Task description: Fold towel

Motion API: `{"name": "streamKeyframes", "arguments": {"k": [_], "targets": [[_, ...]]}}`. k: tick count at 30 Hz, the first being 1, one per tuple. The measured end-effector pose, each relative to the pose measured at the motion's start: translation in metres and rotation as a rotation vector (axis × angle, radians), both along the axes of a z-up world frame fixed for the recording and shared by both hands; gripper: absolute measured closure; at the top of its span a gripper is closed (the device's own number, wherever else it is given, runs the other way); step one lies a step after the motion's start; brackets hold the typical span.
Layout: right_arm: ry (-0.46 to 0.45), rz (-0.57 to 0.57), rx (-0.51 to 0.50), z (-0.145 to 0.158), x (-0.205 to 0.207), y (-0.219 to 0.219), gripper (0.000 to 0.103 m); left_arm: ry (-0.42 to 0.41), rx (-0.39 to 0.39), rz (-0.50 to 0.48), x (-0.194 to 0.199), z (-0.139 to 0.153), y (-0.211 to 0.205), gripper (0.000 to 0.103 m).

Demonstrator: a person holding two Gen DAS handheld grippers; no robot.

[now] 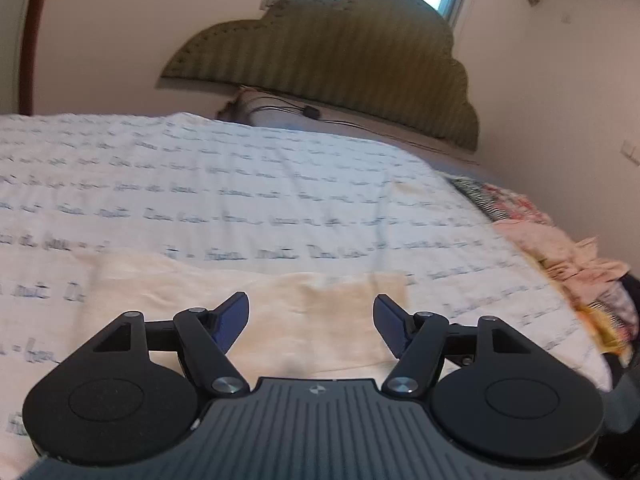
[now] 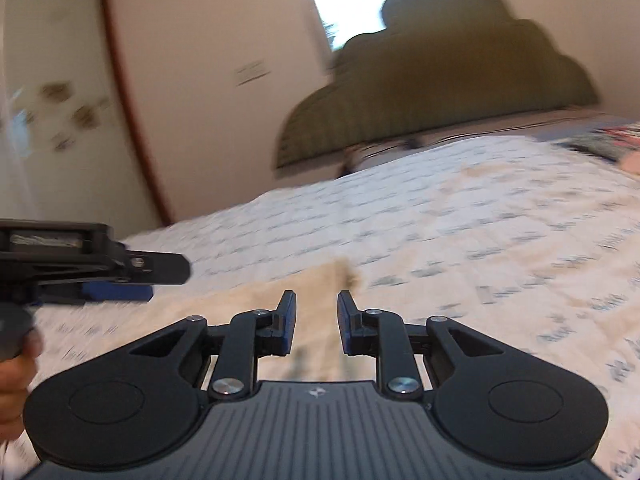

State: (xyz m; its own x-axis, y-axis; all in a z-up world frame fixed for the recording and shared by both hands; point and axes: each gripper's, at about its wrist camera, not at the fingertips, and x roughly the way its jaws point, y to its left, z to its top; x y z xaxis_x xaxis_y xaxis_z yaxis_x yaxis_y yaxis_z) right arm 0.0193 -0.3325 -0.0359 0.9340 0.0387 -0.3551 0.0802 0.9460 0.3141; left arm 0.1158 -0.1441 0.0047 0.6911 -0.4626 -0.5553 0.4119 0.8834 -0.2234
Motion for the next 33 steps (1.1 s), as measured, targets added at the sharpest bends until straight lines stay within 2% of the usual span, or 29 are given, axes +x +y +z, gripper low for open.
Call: {"name": "streamKeyframes", "arguments": {"k": [3,5,7,9,11,12,13,18,26,29,33], "targets": [[0.093,0.065,-0.074,-0.012,0.019,0.019,0.081,-0.022,0.121,0.048,0.002,-0.014,0.025,0.031],[0.150,0.060,-0.113,-0.026,0.025,0.022,0.081,0.022,0.193,0.031,0.006,-0.030,0.034,0.030],[0.161,0.048,-0.085,-0.031,0.017,0.018,0.081,0.065,0.232,0.017,0.008,-0.047,0.043,0.030],[0.124,0.039,-0.010,-0.027,0.005,0.008,0.079,0.045,0.241,0.024,0.004,-0.052,0.048,0.030],[0.091,0.022,0.053,-0.020,-0.003,-0.004,0.060,0.011,0.259,0.046,0.001,-0.051,0.052,0.029],[0.086,0.010,0.068,-0.018,-0.005,-0.009,0.046,-0.002,0.270,0.059,0.001,-0.049,0.053,0.029],[0.084,-0.004,0.067,-0.015,-0.006,-0.012,0.039,-0.019,0.284,0.077,-0.002,-0.048,0.053,0.028],[0.126,-0.033,0.044,-0.016,-0.007,-0.020,0.039,-0.055,0.300,0.120,-0.002,-0.042,0.057,0.022],[0.165,0.019,0.188,-0.035,-0.006,-0.026,0.039,-0.040,0.311,0.164,0.001,-0.041,0.073,0.018],[0.173,0.049,0.276,-0.043,-0.004,-0.035,0.039,-0.038,0.316,0.177,0.002,-0.043,0.079,0.016],[0.190,0.121,0.372,-0.052,0.002,-0.046,0.039,0.007,0.292,0.160,0.008,-0.048,0.088,0.015]]}}
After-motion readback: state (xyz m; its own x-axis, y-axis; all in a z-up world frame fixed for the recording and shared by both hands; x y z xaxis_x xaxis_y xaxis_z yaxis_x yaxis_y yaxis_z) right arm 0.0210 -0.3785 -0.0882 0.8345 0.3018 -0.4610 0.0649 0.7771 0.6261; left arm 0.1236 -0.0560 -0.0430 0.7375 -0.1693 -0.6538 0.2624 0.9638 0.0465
